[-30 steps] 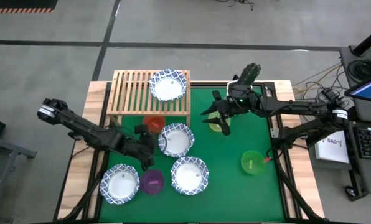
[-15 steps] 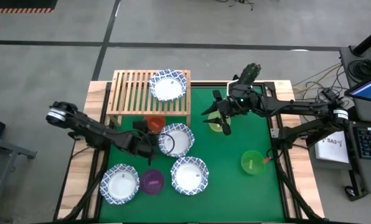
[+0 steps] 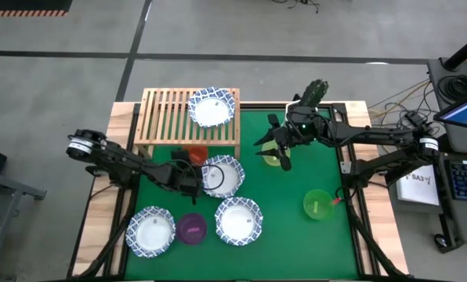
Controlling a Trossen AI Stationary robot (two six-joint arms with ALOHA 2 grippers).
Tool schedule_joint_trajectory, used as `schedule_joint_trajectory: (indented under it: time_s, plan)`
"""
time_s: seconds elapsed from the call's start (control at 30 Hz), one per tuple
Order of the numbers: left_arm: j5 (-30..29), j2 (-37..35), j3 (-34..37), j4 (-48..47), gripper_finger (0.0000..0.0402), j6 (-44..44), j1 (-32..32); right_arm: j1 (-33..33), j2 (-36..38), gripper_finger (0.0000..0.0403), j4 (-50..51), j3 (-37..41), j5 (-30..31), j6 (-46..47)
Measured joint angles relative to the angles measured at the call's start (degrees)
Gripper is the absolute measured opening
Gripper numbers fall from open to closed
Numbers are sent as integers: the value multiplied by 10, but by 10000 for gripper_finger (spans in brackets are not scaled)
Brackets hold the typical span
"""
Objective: Place and stack plates onto a shelf
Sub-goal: Put the orange bowl on the shelf
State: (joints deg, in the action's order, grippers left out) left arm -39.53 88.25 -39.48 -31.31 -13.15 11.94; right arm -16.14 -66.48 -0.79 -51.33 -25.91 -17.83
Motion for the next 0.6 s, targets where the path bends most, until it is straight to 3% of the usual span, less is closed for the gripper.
schedule_joint_trajectory:
  time_s: [0.17, 0.4, 0.6]
  plan:
    - [4, 17, 0, 3, 94, -20, -1, 0, 0, 137, 1, 0, 0, -2]
    - [47, 22, -2, 5, 13, -25, 0, 0, 0, 137, 1, 0, 0, -2]
    - [64, 10, -2, 2, 1, -41, 1, 0, 0, 137, 1, 0, 0, -4]
